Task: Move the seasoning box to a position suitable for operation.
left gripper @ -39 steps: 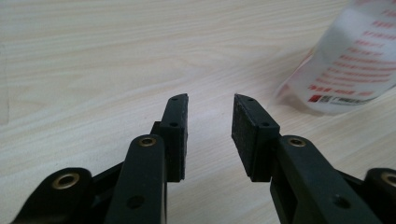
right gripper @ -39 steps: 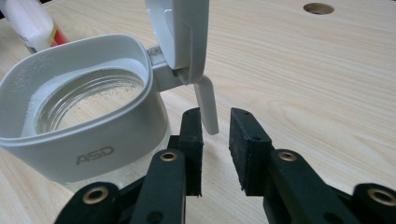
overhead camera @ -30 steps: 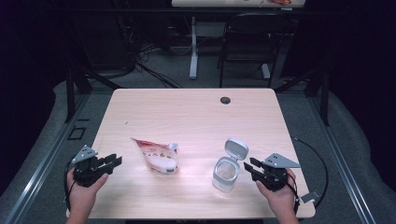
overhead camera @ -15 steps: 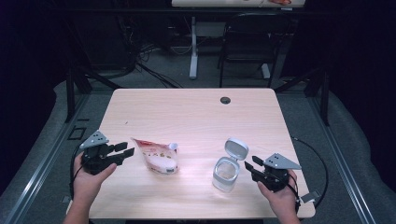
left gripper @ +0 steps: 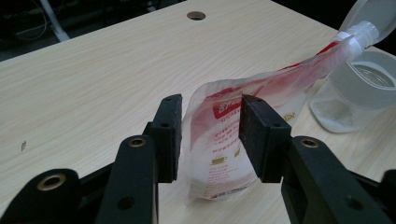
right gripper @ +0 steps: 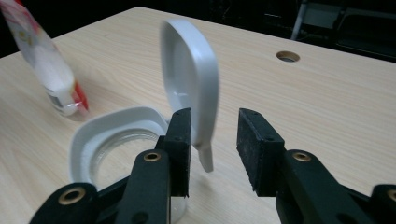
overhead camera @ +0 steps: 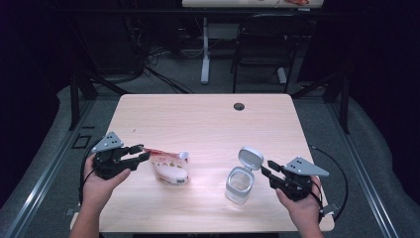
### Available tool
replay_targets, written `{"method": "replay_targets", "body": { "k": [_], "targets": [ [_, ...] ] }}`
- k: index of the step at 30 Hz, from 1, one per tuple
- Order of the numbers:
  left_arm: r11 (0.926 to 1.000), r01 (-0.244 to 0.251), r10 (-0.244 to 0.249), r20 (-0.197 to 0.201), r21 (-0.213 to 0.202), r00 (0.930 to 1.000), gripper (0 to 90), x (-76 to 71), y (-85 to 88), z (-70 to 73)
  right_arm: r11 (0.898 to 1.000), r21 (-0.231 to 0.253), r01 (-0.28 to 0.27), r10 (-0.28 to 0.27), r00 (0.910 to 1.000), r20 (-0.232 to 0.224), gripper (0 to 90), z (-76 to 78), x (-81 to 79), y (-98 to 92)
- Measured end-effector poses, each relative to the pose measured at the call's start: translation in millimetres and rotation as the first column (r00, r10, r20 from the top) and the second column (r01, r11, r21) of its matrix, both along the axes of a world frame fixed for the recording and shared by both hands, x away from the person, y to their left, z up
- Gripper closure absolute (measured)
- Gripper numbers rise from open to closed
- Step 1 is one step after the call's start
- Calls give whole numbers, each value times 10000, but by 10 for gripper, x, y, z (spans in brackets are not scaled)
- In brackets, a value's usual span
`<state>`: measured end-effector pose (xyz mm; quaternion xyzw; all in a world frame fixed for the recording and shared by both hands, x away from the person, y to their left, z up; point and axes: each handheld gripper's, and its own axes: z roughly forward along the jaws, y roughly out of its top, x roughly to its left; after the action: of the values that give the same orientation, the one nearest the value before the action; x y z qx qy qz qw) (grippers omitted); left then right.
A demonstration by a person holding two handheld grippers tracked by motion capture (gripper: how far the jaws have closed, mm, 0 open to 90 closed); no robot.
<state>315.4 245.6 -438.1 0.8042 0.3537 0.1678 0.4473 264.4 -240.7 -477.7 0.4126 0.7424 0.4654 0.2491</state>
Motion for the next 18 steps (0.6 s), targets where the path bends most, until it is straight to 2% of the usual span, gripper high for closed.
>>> {"method": "replay_targets", "body": {
  "k": [4,10,13,18],
  "targets": [
    [9999,115,-115,36,-19,9999,652,-22,12,2,9991,-174,-384,387,9990,218,654,165,-1,147],
    [10000,35,-33,134,-88,9999,669,-57,24,-16,9972,-292,-686,710,9931,938,685,402,-13,332],
    [9999,21,-19,149,-157,9999,680,-53,31,-24,9951,-172,-972,983,9911,901,681,488,-13,394],
    [9999,8,-6,140,-169,9999,694,-57,32,-24,9888,-369,-1447,1472,9859,796,665,577,20,537]
  ]
}}
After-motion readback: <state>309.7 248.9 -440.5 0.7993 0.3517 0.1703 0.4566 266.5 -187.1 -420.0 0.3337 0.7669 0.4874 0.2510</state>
